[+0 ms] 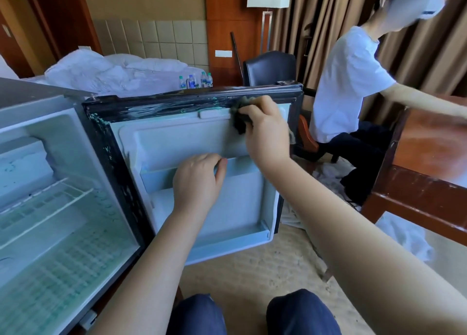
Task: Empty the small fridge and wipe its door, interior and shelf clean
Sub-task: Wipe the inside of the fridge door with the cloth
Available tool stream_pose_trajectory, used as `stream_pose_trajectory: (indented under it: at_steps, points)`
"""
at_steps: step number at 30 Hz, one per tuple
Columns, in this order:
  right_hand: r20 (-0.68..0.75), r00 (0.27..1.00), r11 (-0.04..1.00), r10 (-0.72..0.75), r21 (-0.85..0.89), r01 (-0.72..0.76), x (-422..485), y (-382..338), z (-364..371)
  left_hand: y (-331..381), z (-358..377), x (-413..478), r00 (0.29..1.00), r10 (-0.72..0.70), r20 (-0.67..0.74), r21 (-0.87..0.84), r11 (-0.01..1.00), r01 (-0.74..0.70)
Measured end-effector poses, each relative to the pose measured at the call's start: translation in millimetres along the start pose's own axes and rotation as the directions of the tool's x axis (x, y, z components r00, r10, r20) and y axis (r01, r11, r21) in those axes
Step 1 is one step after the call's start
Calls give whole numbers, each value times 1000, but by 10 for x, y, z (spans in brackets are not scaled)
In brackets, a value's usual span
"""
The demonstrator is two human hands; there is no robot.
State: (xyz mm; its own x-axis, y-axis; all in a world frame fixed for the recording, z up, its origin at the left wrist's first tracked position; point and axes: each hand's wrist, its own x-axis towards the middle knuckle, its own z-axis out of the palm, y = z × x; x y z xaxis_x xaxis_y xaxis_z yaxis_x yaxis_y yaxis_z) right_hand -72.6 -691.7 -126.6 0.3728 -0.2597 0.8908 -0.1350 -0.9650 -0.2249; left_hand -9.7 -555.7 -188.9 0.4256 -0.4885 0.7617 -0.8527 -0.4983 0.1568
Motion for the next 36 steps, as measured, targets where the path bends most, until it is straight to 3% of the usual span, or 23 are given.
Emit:
stream_pose_trajectory:
  at_steps: [4, 7, 14, 17, 20, 26, 32, 36]
  points:
    - [135, 975, 984, -175, 32, 173, 30, -32, -25, 12, -12, -26, 1000, -22, -3, -3, 1000, 22]
    - [144, 962, 971, -233, -28, 239, 8, 231, -265, 8, -55, -86, 1000, -19, -25, -25, 1000, 18]
    - [34, 988, 984, 150, -104, -146, -92, 801, -697, 15, -80, -113, 999, -37, -5, -75, 997, 37]
    - [-8, 977, 972, 212, -98, -212, -103, 706, -655, 3, -81, -131, 999, -49, 6, -118, 992, 49]
    - [0, 983, 977, 182, -111, -180, -94, 524, -558, 1, -71, -129, 999, -43, 10, -136, 990, 44]
    - [117, 988, 994, -101, 43, 96, -23, -232, -206, 10, -96, -155, 999, -50, -4, -136, 990, 49]
    - [145, 982, 991, -118, -47, 126, 9, -193, -238, -3, -195, -160, 996, -21, 84, -142, 989, 33]
    - [75, 993, 993, -88, -72, 94, -1, -153, -281, 13, -186, -196, 998, -27, 58, -157, 987, 36]
